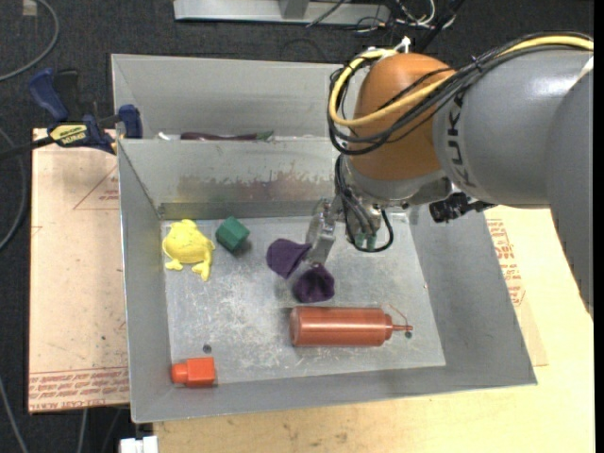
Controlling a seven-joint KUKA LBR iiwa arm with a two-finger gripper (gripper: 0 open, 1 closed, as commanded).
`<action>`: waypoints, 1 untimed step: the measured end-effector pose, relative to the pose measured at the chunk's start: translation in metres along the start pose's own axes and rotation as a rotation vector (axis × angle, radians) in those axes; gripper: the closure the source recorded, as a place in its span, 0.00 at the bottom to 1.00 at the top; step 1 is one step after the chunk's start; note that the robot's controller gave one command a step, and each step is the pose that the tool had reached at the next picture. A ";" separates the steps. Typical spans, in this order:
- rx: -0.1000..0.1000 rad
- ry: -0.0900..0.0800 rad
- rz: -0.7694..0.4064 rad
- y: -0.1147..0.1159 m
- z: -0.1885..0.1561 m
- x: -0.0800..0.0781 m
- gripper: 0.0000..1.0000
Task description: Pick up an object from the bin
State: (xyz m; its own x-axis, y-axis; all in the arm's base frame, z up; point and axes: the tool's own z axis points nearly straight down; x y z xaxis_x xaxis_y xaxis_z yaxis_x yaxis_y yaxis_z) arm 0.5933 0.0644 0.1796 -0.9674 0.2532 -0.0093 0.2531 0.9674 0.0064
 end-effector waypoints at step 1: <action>-0.001 -0.005 -0.060 -0.007 -0.142 -0.012 1.00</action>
Offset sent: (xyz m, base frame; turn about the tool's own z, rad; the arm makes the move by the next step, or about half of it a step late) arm 0.0000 0.0000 0.0000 0.0000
